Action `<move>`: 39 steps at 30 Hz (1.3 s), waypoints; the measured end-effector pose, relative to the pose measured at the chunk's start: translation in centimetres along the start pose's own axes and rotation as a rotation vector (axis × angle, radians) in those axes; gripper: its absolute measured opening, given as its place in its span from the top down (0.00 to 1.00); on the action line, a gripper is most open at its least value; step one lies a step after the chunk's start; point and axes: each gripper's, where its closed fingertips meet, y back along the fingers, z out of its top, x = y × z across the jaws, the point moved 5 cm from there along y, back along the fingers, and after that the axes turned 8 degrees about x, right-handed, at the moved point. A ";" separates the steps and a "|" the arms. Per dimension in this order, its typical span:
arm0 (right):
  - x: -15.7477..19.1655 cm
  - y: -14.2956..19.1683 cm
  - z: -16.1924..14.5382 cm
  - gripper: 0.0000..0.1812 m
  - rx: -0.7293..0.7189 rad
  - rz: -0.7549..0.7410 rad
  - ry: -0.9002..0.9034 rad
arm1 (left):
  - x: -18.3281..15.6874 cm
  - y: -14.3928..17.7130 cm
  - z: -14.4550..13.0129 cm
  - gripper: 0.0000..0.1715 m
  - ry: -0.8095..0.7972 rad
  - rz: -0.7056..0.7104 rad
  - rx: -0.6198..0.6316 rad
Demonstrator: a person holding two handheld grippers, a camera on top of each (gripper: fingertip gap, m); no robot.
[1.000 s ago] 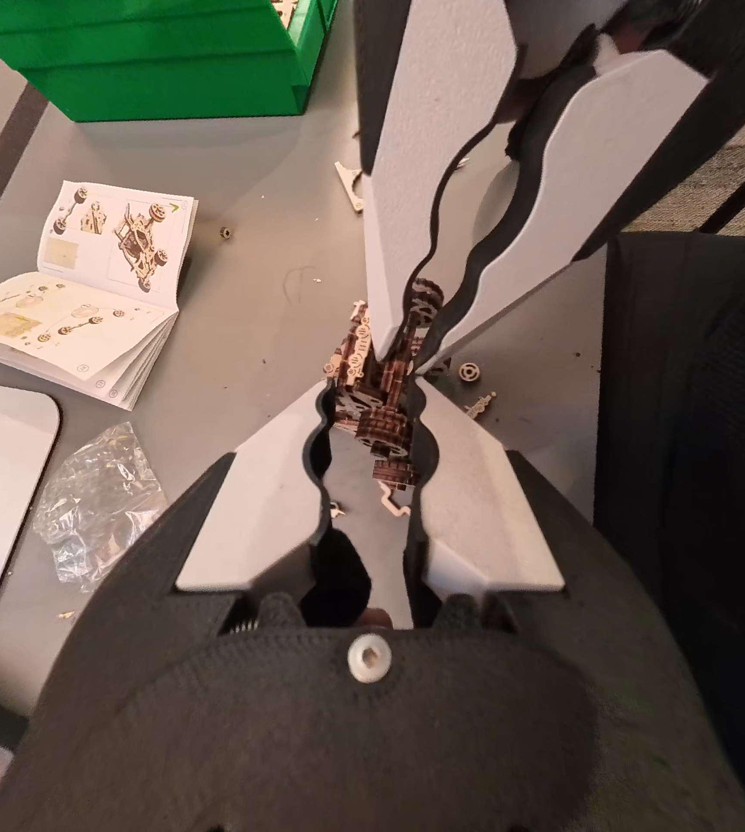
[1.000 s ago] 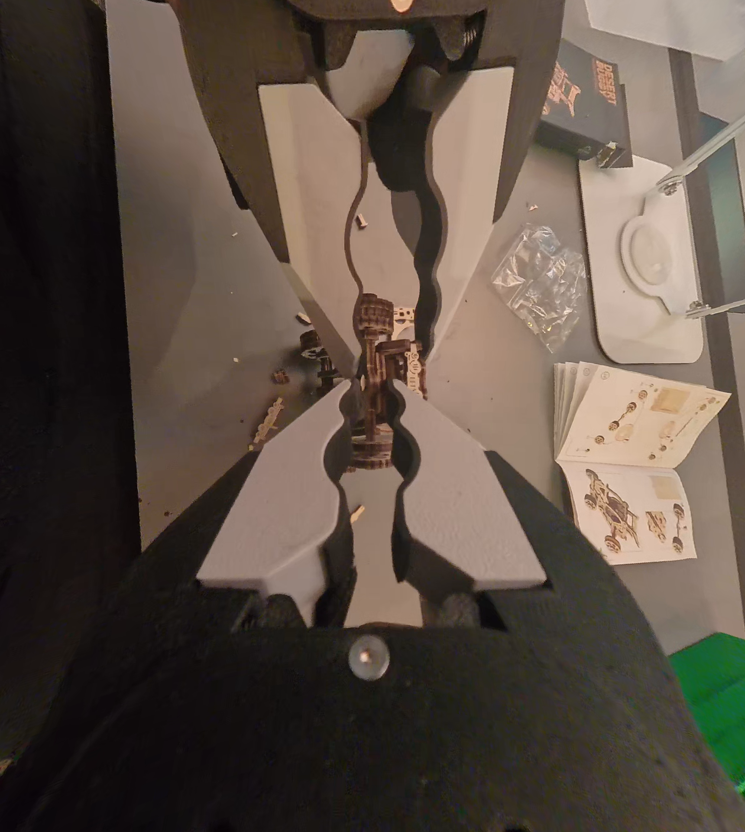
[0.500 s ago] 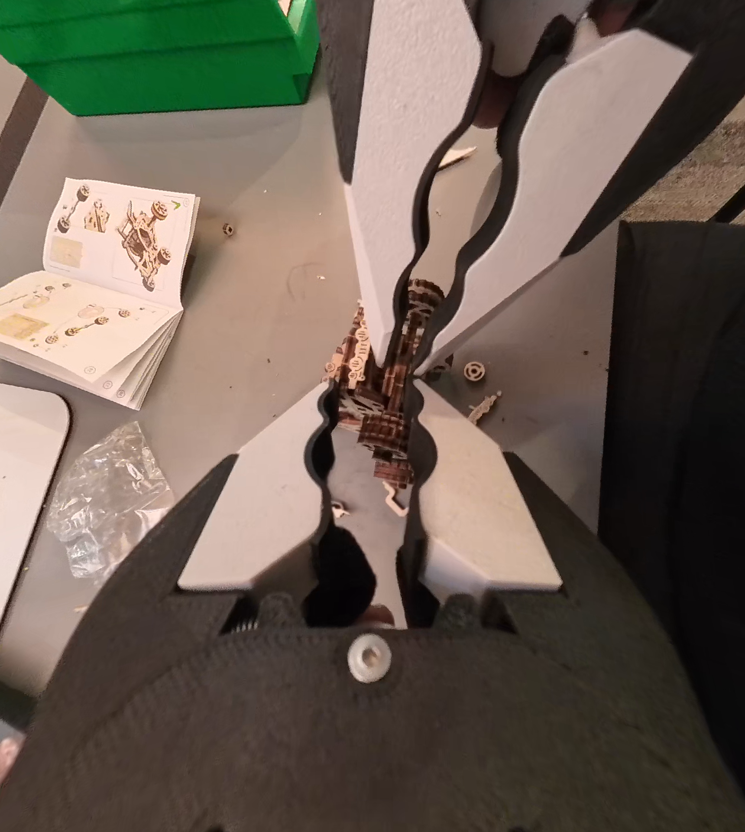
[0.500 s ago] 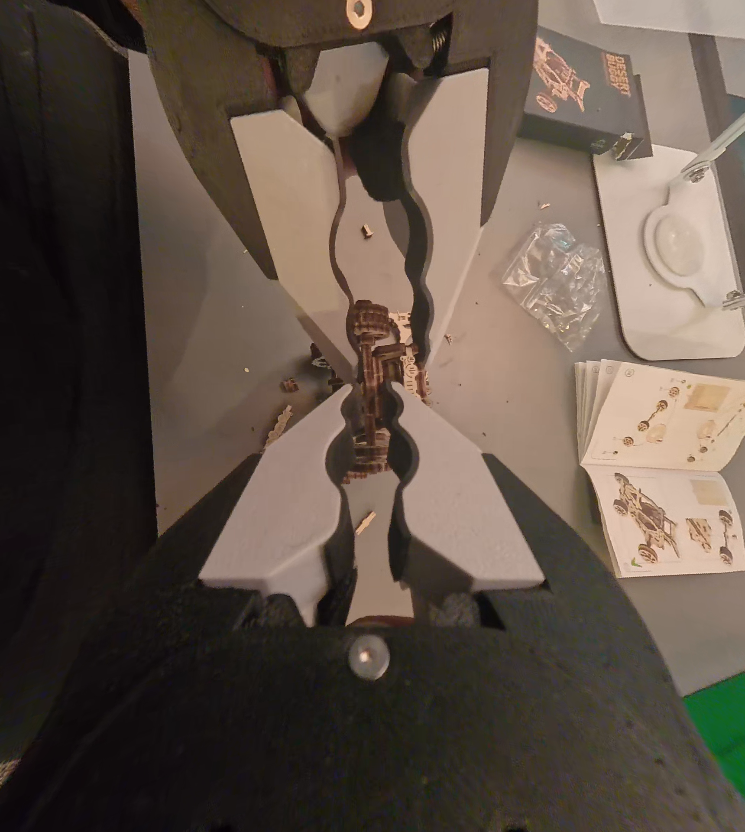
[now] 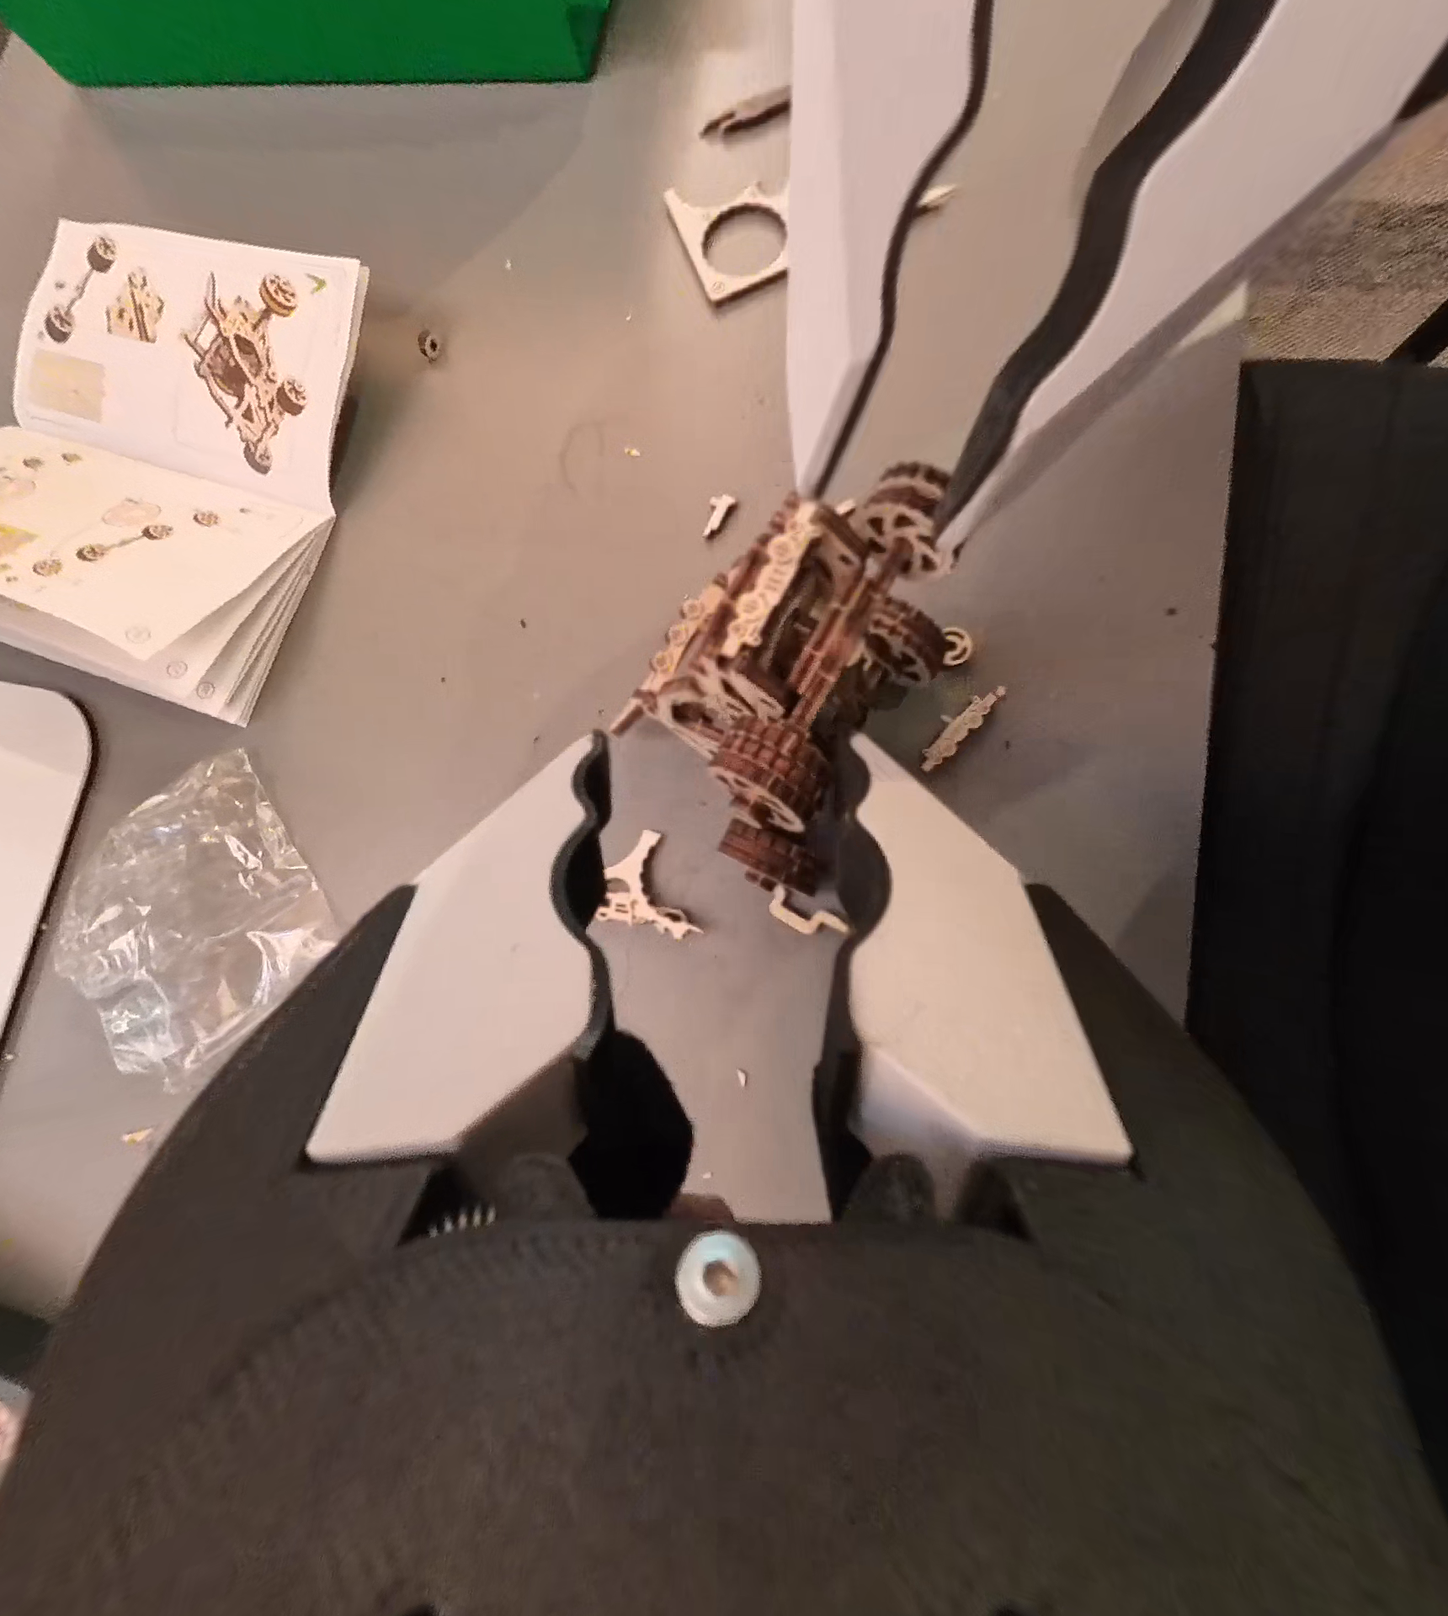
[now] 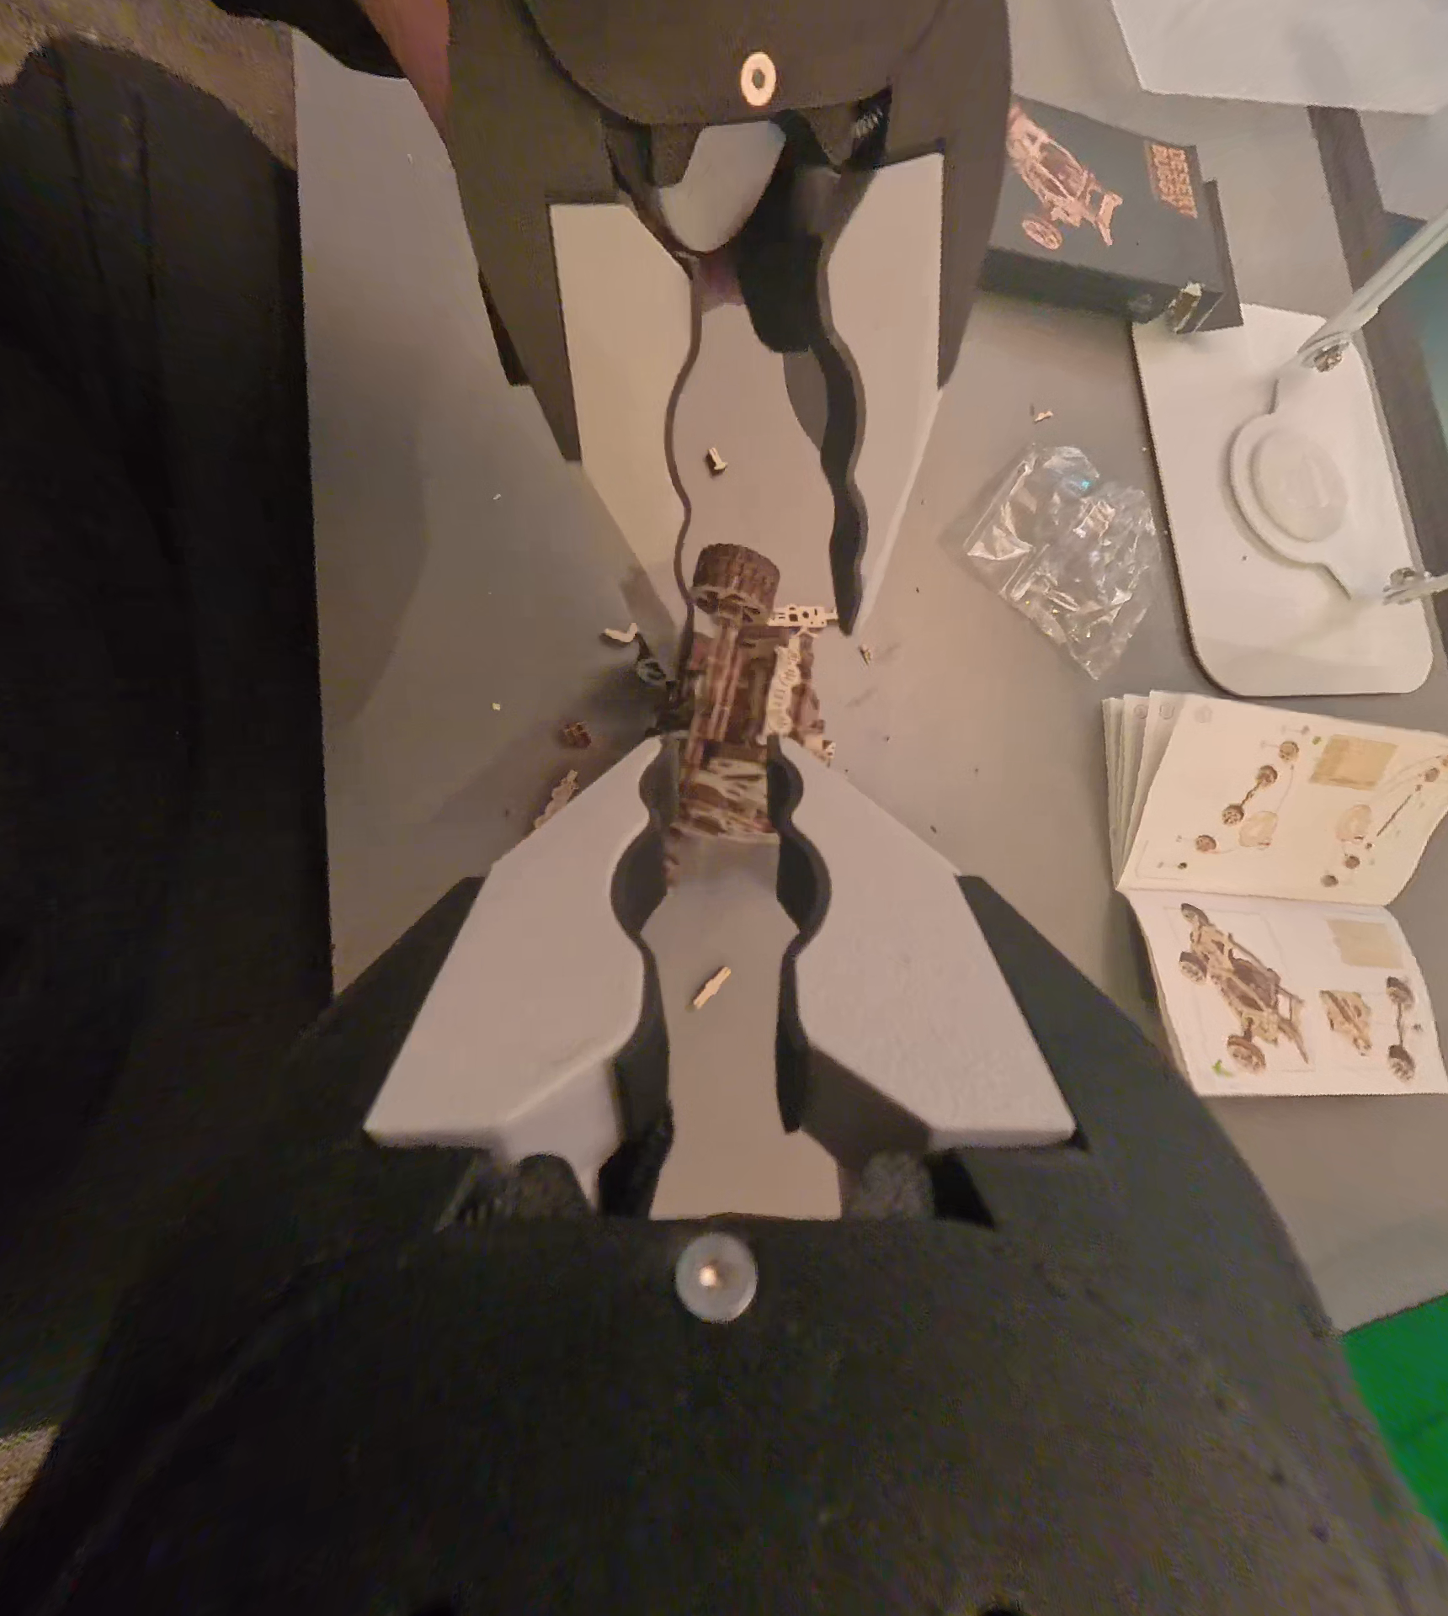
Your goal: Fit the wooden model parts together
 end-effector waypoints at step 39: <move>0.5 -0.6 -2.6 0.99 0.133 0.133 -0.414 | -1.3 -0.4 -0.4 0.88 0.131 0.127 0.009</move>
